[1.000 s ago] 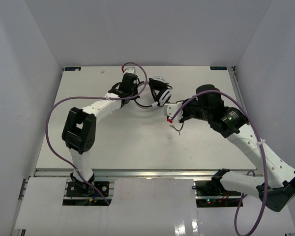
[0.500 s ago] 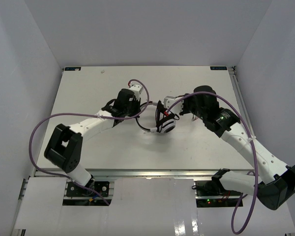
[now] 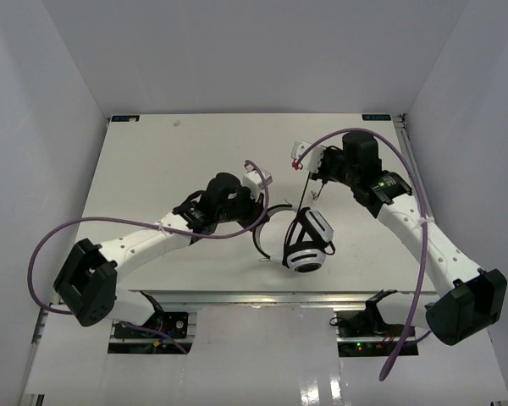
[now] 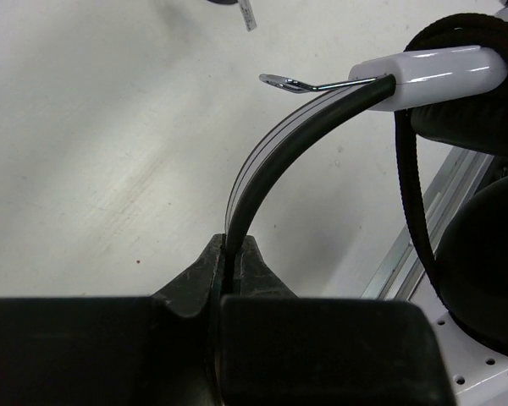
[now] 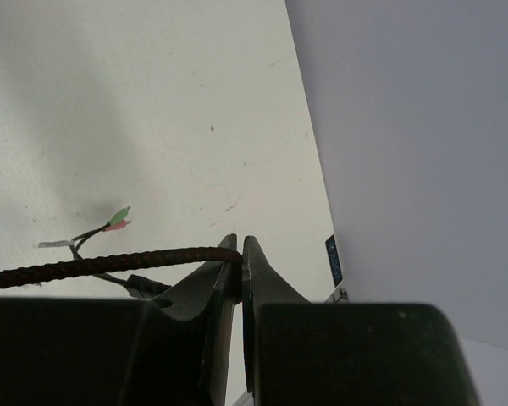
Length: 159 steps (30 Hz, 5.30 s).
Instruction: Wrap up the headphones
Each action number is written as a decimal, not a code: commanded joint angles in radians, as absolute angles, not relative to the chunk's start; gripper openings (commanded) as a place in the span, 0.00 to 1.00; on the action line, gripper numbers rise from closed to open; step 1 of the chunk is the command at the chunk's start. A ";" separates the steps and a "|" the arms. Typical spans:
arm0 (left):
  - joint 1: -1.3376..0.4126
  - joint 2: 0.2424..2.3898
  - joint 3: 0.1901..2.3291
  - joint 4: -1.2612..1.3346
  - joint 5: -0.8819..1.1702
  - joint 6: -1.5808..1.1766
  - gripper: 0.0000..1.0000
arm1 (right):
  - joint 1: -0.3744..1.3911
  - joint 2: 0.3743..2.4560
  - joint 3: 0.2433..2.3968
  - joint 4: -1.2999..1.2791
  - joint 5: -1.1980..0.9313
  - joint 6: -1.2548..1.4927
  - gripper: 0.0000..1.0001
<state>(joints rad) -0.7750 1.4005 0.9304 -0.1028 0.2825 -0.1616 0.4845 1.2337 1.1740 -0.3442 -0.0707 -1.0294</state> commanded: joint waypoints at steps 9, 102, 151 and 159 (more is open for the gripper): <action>-0.765 1.115 0.995 -0.068 0.270 -0.204 0.00 | 0.298 1.252 1.010 -0.182 -0.517 -0.732 0.11; -0.480 1.439 1.217 -0.129 -0.329 -0.424 0.00 | 0.709 1.232 0.941 -0.340 0.351 -0.893 0.08; -0.568 1.542 1.073 -0.401 0.183 -0.208 0.00 | 1.018 1.608 1.027 -0.028 0.464 -1.441 0.37; -0.496 1.549 1.039 -0.397 0.252 -0.232 0.00 | 1.020 1.611 1.040 -0.041 0.462 -1.440 0.76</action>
<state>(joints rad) -0.5215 1.6249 1.0339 -0.4553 0.1419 -0.1883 1.0222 1.6313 1.0154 -0.0386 0.4648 -1.4063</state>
